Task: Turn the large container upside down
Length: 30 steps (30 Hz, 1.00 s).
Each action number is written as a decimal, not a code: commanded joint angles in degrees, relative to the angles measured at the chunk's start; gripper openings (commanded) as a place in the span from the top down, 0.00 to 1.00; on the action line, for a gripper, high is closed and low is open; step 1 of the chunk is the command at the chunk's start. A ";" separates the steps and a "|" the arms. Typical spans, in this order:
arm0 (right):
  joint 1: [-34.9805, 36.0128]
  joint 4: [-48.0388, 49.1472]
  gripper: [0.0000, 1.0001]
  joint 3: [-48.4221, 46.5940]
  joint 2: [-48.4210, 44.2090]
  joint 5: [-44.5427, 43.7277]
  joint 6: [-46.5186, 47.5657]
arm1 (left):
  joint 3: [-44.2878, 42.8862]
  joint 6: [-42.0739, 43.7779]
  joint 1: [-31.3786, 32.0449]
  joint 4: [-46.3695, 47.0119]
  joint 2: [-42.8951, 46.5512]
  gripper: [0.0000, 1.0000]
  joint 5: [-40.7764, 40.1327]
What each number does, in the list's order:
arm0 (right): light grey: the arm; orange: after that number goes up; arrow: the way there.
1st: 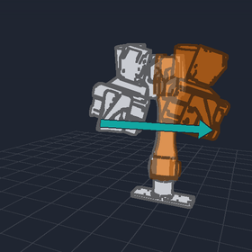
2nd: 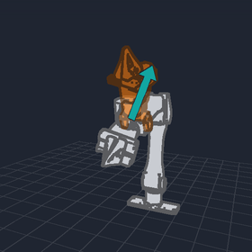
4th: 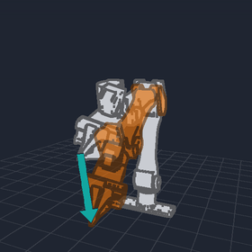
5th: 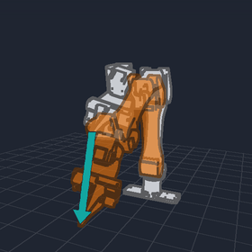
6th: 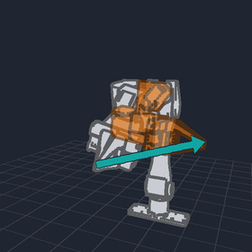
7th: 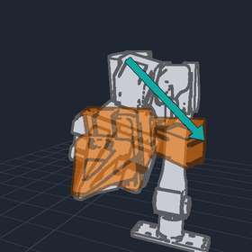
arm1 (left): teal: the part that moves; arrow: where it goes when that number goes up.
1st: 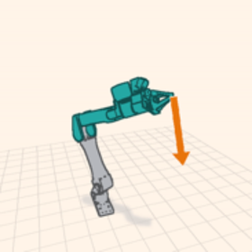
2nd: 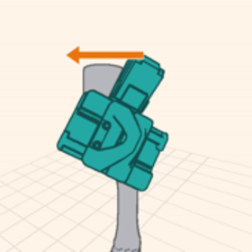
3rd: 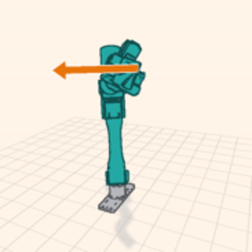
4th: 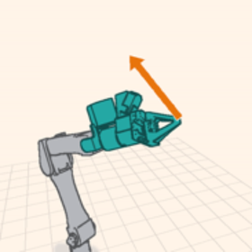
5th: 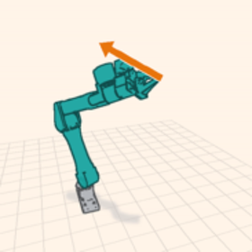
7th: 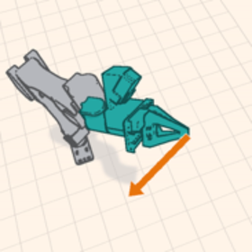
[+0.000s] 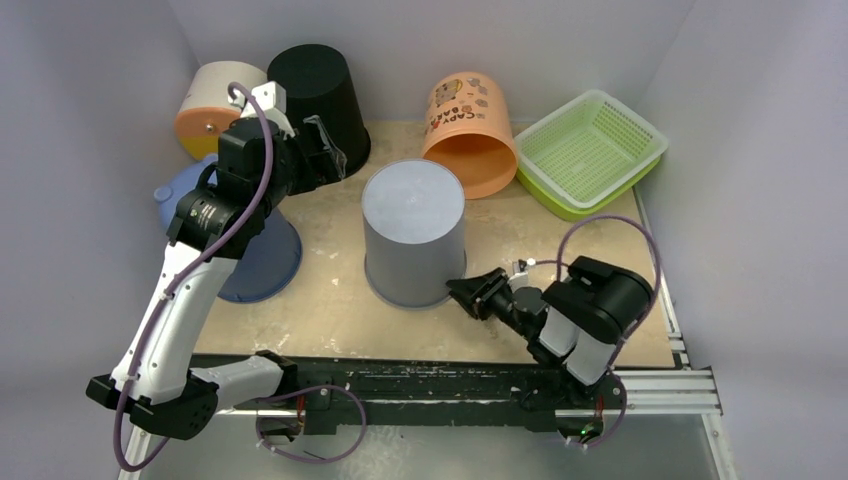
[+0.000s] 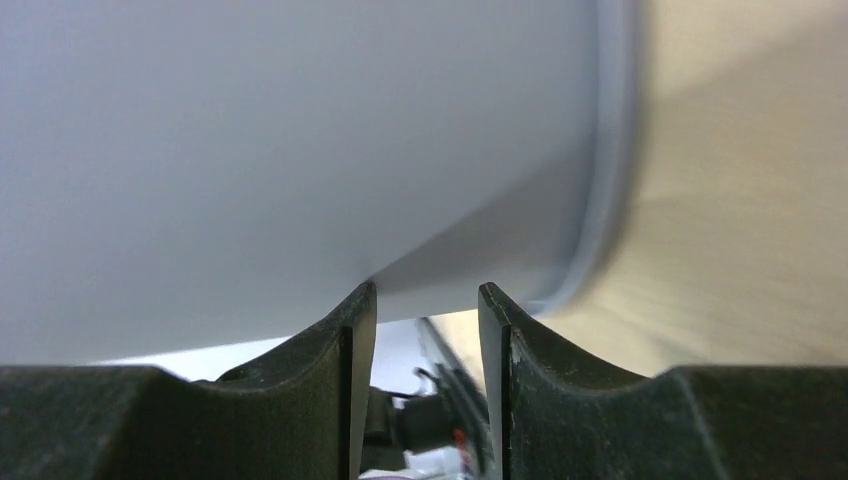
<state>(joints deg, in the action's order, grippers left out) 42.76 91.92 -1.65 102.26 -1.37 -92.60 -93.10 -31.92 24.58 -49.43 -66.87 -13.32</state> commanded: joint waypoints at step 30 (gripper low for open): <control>1.97 -93.44 0.29 -69.59 -5.64 -2.55 49.30 | -8.29 1.77 0.35 -1.98 -1.13 0.17 -4.80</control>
<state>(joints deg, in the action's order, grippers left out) 43.99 4.45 -68.27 85.65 -10.90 -54.06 -98.74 -31.86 24.58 -52.10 -67.66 -16.45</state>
